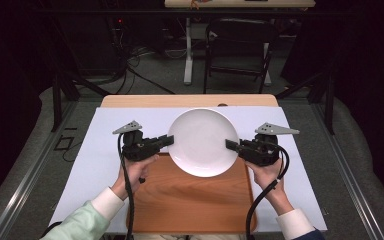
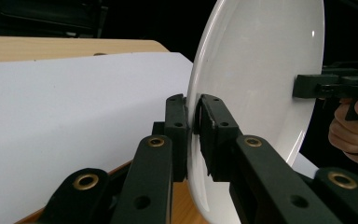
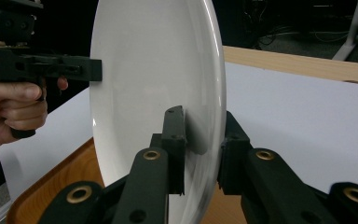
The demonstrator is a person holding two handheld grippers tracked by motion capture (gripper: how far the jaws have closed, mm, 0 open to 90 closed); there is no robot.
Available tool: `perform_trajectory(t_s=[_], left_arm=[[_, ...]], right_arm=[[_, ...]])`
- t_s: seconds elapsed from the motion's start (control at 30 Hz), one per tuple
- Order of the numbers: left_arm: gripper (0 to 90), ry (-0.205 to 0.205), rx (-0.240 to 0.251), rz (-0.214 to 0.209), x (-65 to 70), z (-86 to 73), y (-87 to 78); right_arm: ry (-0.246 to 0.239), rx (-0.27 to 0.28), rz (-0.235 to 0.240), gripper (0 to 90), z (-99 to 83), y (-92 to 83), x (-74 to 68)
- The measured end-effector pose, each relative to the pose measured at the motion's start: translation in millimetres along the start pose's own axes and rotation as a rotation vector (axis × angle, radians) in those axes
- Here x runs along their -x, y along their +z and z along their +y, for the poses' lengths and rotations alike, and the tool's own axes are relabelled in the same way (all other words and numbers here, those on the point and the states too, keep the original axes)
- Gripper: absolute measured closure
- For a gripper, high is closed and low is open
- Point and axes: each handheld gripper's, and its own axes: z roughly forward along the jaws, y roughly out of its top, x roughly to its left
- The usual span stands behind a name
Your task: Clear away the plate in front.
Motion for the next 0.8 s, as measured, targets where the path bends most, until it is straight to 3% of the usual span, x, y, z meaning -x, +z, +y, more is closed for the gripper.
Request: perform_trajectory(t_s=[0.33, 0.8], left_arm=[[81.3, 0.007, 0.005, -0.008, 2.3, -4.0, -10.6], [81.1, 0.005, 0.008, -0.009, 5.6, -10.8, -24.2]], right_arm=[[-0.049, 0.006, 0.013, 76.9, -0.4, -3.1, -12.0], [-0.082, 0.001, 0.035, 77.6, -2.3, -5.8, -25.1]])
